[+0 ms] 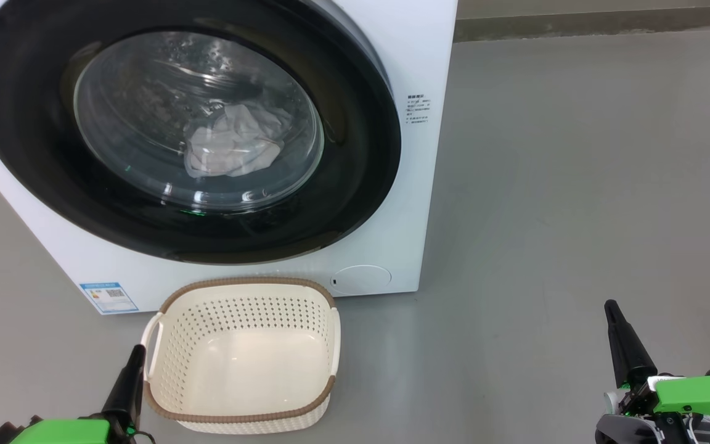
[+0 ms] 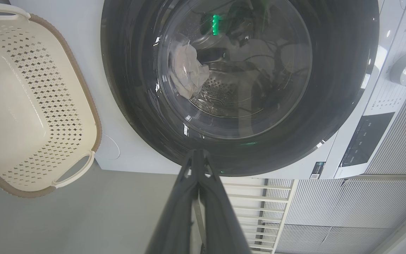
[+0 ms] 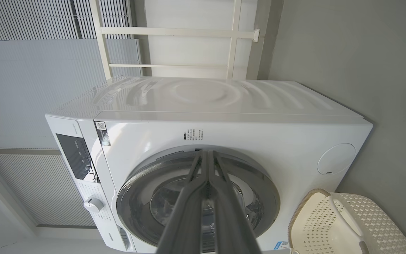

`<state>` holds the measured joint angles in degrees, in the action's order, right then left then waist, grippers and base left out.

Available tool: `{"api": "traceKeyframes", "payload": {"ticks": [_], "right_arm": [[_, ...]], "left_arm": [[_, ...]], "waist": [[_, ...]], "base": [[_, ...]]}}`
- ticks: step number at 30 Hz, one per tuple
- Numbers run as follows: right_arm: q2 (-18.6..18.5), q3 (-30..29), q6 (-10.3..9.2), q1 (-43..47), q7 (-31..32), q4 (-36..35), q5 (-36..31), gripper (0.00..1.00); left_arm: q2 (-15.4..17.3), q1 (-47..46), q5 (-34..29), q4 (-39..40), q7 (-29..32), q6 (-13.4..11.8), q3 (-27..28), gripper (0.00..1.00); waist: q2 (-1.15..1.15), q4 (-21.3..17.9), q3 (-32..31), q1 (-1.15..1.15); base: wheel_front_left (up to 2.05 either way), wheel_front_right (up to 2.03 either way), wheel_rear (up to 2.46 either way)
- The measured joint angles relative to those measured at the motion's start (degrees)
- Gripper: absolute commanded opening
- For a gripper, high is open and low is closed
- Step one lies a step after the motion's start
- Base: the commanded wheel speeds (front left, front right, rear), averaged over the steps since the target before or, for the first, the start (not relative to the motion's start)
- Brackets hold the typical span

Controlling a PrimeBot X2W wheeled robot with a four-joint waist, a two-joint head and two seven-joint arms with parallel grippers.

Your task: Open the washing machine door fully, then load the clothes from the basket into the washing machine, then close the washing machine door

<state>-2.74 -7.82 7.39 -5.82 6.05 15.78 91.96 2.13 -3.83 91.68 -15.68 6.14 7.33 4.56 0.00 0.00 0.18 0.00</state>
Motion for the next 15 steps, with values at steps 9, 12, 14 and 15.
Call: {"api": "traceKeyframes", "payload": {"ticks": [9,12,14,15], "right_arm": [[0.0,0.0,0.0,0.0,0.0,0.0,0.0,0.0],[0.0,0.0,0.01,0.0,0.0,0.0,0.0,0.0],[0.0,0.0,0.0,0.0,0.0,0.0,0.0,0.0],[0.0,0.0,0.0,0.0,0.0,0.0,0.0,0.0]], "left_arm": [[0.0,0.0,0.0,0.0,0.0,0.0,0.0,0.0],[0.0,0.0,0.0,0.0,0.0,0.0,0.0,0.0],[0.0,0.0,0.0,0.0,0.0,0.0,0.0,0.0],[0.0,0.0,0.0,0.0,0.0,0.0,0.0,0.0]], "waist": [[0.0,0.0,0.0,0.0],[0.0,0.0,0.0,0.0],[0.0,0.0,0.0,0.0],[0.0,0.0,0.0,0.0]], "base": [[0.0,0.0,0.0],[0.0,0.0,0.0],[0.0,0.0,0.0],[0.0,0.0,0.0]]}}
